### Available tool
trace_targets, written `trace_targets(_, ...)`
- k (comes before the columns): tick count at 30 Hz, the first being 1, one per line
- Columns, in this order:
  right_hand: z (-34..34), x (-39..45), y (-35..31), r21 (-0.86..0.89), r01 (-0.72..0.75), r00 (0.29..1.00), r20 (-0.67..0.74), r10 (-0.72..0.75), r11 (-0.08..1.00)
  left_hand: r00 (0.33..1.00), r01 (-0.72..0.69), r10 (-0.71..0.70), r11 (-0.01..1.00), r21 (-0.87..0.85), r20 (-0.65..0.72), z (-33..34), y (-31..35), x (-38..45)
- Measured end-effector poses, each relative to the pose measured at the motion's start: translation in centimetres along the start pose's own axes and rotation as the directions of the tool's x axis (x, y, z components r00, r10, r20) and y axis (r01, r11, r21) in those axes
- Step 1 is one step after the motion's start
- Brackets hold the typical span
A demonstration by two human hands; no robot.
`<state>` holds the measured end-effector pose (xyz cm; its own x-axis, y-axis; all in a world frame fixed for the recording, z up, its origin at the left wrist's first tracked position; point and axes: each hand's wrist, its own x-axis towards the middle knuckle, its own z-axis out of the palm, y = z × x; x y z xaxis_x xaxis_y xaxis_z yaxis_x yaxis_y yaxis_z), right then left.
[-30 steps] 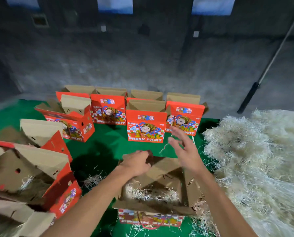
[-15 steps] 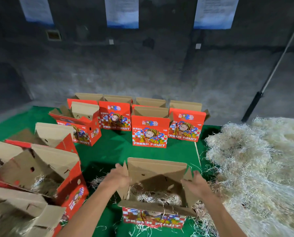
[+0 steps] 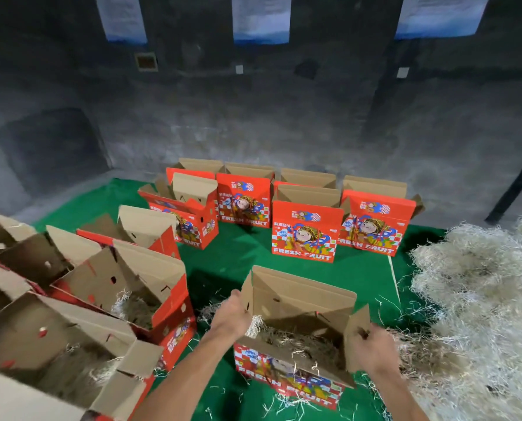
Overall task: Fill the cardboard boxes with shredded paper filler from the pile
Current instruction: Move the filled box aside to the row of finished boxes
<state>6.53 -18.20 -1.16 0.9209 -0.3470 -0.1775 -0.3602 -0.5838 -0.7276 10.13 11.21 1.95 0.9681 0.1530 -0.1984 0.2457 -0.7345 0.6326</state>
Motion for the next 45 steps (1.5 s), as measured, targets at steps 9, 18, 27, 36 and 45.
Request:
trace_targets(9, 5.5, 1.2, -4.1, 0.069, -0.023, 0.99, -0.138, 0.032, 0.997, 0.999, -0.041, 0.041, 0.996, -0.085, 0.004, -4.7, -1.4, 3.9)
trace_targets(18, 10.3, 6.1, -10.2, 0.114, -0.056, 0.979, -0.19, 0.077, 0.992, 0.986, -0.09, 0.112, 0.982, -0.165, 0.127, -8.8, -2.3, 13.5)
trace_targets(27, 18.3, 9.1, -17.0, 0.105, 0.003, 0.989, -0.145, 0.013, 0.995, 0.998, -0.021, 0.0, 0.947, 0.321, 0.064, -15.2, -6.2, 21.6)
trace_targets(36, 23.2, 9.2, -21.7, 0.113, 0.083, 0.995, -0.061, -0.076, 0.99, 0.99, 0.061, 0.044, 0.712, 0.7, -0.131, -18.1, -10.6, 23.9)
trace_targets(45, 27.6, 8.5, -26.0, 0.126, 0.095, 0.995, -0.004, -0.096, 0.987, 0.989, 0.102, 0.006, 0.696, 0.711, -0.147, -21.1, -14.4, 26.3)
